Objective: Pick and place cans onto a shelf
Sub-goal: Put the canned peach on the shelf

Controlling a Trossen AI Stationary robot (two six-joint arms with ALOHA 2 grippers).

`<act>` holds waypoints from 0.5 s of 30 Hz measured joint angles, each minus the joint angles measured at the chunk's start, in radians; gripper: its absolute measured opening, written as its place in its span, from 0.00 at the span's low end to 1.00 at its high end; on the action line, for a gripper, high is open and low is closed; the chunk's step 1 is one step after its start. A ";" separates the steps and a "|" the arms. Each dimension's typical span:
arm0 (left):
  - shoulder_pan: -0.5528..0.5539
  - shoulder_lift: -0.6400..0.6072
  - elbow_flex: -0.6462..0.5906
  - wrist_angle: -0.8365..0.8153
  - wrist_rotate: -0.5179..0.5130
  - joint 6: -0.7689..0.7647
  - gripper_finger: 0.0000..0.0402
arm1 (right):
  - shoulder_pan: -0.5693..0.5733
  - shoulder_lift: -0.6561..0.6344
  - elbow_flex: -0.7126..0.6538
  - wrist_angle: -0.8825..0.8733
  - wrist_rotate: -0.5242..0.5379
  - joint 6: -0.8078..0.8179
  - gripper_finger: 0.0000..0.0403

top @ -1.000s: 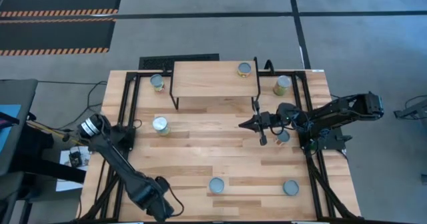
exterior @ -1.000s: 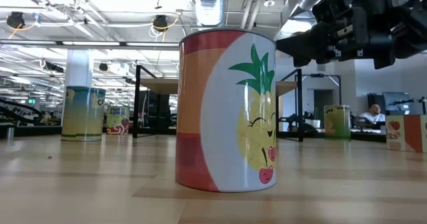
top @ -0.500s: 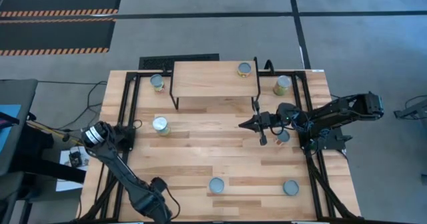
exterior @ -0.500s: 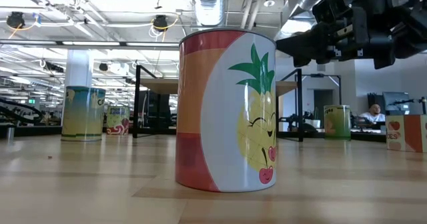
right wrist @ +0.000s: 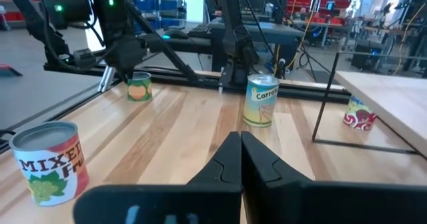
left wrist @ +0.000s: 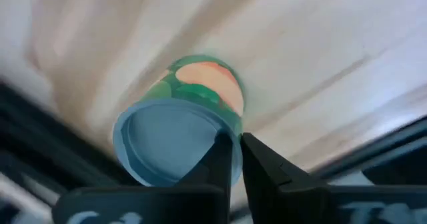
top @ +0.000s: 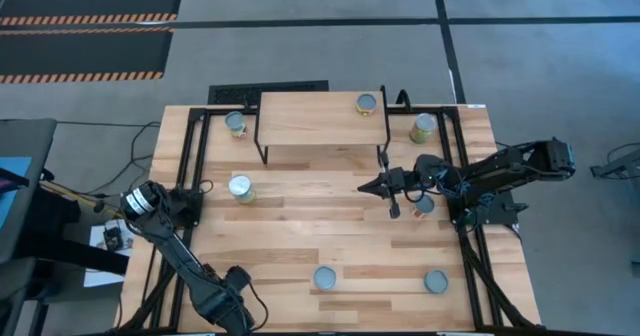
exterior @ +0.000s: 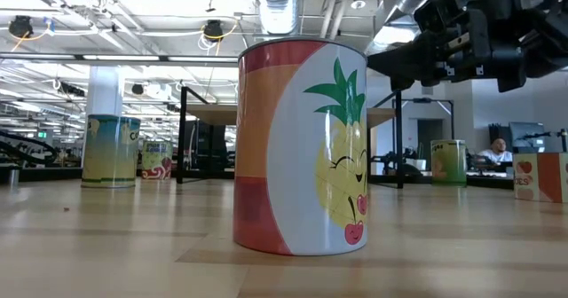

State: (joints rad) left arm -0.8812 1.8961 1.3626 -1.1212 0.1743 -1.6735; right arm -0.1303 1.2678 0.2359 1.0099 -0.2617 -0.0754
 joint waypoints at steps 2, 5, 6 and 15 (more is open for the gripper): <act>0.027 -0.020 0.010 -0.025 -0.086 0.040 0.02 | 0.001 0.000 0.000 -0.014 0.000 0.001 0.03; 0.096 -0.073 0.015 -0.039 -0.215 0.121 0.01 | 0.010 0.000 0.000 -0.023 0.002 0.000 0.03; 0.125 -0.091 0.015 -0.036 -0.254 0.158 0.01 | 0.014 0.000 0.000 -0.025 0.001 0.000 0.03; 0.487 -0.229 0.016 0.155 -0.417 0.734 0.01 | 0.024 0.000 0.000 -0.049 0.001 0.003 0.03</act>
State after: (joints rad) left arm -0.3946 1.6673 1.3782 -0.9664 -0.2430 -0.9392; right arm -0.1062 1.2682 0.2359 0.9614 -0.2604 -0.0727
